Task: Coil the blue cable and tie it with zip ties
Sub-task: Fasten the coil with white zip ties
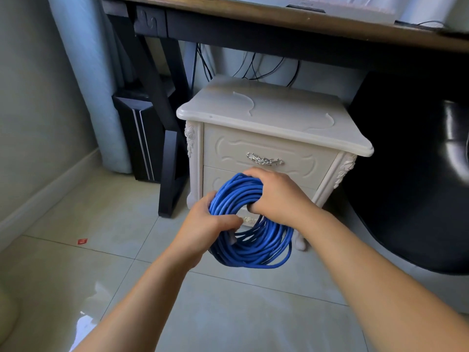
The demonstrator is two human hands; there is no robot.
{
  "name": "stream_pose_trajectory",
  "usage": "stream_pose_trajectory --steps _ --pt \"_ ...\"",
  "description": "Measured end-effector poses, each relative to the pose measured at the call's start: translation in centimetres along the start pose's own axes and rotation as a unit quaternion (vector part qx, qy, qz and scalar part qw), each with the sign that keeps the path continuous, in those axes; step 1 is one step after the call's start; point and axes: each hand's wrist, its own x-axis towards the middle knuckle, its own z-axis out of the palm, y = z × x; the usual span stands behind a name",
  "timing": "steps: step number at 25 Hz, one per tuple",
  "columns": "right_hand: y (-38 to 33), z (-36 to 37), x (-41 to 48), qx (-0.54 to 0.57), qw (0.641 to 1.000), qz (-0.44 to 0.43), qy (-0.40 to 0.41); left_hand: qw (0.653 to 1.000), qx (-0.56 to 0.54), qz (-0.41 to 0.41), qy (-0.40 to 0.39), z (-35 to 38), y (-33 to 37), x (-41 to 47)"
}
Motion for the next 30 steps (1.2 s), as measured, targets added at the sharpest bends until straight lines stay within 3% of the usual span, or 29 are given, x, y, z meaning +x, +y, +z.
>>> stream_pose_trajectory --steps 4,7,8,10,12,14,19,24,30 --pt "0.7 0.9 1.9 -0.057 0.998 -0.032 -0.004 0.999 -0.029 -0.04 0.009 0.2 -0.4 1.7" --pt "1.9 -2.0 3.4 0.067 0.99 -0.043 -0.117 0.995 -0.043 -0.069 0.057 0.5 -1.1 3.3" --pt "2.7 -3.5 4.2 0.132 0.986 -0.043 -0.093 0.993 -0.059 -0.079 0.071 0.5 -1.3 3.8" --pt "5.0 -6.1 6.6 0.174 0.98 -0.017 0.096 0.987 -0.09 -0.094 0.096 0.2 -1.8 4.5" --pt "7.8 -7.4 8.7 0.046 0.968 0.044 0.241 0.983 -0.107 -0.101 0.112 -0.1 -2.1 5.1" --pt "10.5 -7.5 10.5 -0.05 0.965 0.077 0.247 0.982 -0.114 -0.097 0.117 -0.2 -2.2 5.5" --pt "13.8 -7.7 13.6 -0.199 0.954 0.167 0.15 0.984 -0.11 -0.084 0.109 -0.4 -1.9 5.7" --pt "13.9 -8.8 14.6 -0.116 0.955 0.149 0.229 0.986 -0.095 -0.086 0.105 -0.6 -1.6 5.5" --pt "11.9 -7.0 12.0 -0.089 0.954 0.114 0.263 0.985 -0.11 -0.079 0.109 -0.6 -1.1 4.5"
